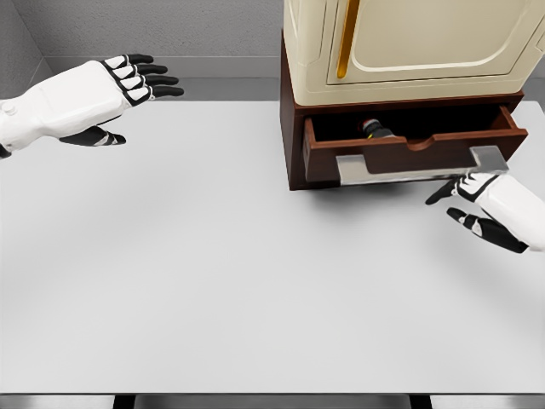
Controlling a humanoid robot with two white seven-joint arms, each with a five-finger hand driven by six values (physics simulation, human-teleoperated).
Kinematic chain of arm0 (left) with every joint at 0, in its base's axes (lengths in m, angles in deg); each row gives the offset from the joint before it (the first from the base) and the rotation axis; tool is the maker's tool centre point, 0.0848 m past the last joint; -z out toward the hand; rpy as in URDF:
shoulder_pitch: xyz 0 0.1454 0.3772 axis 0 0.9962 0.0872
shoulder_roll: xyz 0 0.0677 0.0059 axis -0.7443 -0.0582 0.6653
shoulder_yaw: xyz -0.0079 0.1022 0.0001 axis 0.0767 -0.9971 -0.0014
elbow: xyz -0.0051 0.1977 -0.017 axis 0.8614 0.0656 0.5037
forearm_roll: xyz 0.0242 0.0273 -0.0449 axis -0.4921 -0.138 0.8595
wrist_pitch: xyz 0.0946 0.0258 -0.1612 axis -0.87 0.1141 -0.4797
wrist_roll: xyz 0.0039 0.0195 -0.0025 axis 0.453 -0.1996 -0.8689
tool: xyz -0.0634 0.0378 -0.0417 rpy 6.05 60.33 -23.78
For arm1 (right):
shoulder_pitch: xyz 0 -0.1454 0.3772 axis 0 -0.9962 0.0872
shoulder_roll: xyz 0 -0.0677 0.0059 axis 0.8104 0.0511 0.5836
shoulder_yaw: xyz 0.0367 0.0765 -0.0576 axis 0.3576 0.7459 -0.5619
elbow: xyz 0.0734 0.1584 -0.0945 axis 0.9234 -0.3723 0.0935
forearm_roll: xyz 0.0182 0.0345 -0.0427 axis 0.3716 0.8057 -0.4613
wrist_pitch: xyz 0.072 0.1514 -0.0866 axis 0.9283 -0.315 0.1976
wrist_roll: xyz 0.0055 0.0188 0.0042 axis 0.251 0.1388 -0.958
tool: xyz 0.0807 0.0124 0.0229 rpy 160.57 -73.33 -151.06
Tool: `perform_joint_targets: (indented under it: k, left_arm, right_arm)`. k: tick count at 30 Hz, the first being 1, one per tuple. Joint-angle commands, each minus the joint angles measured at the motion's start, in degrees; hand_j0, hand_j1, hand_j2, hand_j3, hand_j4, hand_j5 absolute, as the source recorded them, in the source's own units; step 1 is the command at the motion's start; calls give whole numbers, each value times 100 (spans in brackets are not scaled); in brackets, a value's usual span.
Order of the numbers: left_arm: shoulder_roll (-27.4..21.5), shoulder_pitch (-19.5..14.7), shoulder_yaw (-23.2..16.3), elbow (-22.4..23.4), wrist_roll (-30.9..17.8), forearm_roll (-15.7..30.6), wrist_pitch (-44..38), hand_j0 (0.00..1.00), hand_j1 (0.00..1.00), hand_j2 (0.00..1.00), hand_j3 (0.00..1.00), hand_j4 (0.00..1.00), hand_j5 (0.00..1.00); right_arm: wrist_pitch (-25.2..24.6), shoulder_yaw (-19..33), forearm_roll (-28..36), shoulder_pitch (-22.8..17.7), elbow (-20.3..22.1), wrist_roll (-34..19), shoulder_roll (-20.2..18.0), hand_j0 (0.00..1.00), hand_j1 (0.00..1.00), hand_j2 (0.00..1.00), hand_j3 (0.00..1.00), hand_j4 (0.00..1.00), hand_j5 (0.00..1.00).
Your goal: Put the switch into the drawer with left arm, and close the drawer with right arm
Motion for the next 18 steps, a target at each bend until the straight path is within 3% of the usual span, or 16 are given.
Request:
perform_joint_targets:
  k: [1,18]
  left_arm:
    - [-5,0,5,-1,4,36,-4,100,100,100,100,100,100]
    - [-5,0,5,-1,4,36,-4,100,100,100,100,100,100]
  right_arm:
    - [-3,-60,33,0,-38,9,1,57,57,57,57,57,57]
    - [-3,-825,-11,967,-363,1,115,57,57,57,57,57,57]
